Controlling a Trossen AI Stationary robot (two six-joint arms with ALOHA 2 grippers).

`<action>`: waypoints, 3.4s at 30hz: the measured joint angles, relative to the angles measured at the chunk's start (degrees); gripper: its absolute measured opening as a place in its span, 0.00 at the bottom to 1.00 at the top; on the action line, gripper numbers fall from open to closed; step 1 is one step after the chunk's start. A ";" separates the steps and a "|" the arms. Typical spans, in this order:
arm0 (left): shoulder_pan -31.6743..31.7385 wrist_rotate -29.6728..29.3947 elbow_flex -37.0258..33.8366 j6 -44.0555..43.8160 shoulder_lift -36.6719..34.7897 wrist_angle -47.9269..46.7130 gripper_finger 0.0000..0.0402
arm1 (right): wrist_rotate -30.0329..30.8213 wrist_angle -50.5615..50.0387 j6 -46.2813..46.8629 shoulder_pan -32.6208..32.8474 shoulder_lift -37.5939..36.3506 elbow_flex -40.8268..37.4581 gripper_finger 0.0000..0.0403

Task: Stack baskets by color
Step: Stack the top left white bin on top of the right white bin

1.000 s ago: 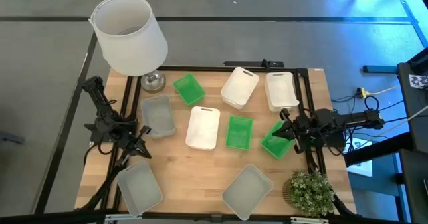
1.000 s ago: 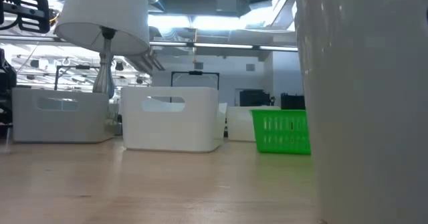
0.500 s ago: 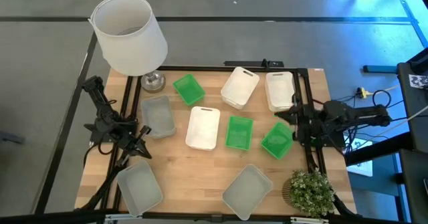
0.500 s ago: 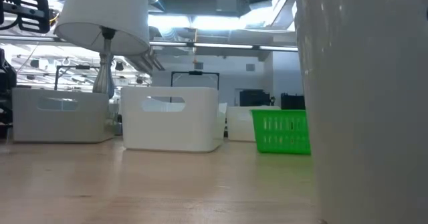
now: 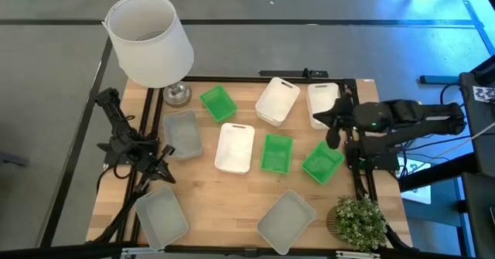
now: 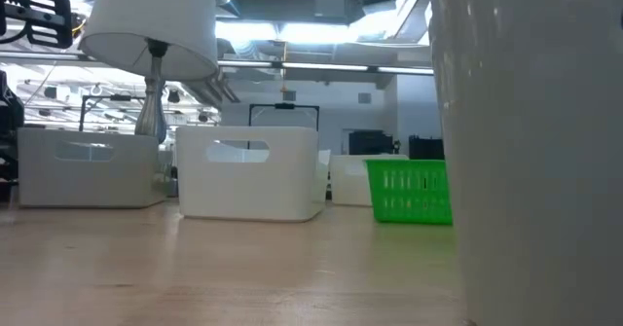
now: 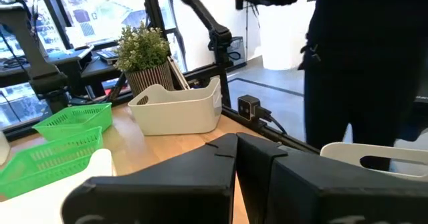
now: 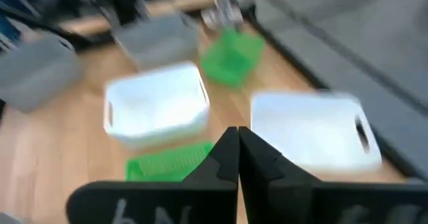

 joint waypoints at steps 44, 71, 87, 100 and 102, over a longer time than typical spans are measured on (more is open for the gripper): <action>1.25 -25.21 0.19 9.98 0.00 19.85 0.00 | -29.07 -5.10 -29.12 -22.75 36.37 12.78 0.42; 2.56 -41.49 14.24 6.68 11.74 16.47 0.00 | -31.40 4.14 -30.76 -30.70 54.67 12.78 0.42; 2.56 -41.99 16.06 6.53 15.47 16.82 0.00 | -30.15 5.51 -33.64 -31.22 59.16 12.76 0.03; 2.56 -46.15 16.06 3.71 15.47 16.89 0.00 | -25.07 -15.85 -41.98 -27.45 51.10 27.09 0.01; 2.56 -46.56 16.06 3.43 15.47 17.84 0.00 | -25.07 -20.11 -43.67 -26.96 49.61 29.87 0.01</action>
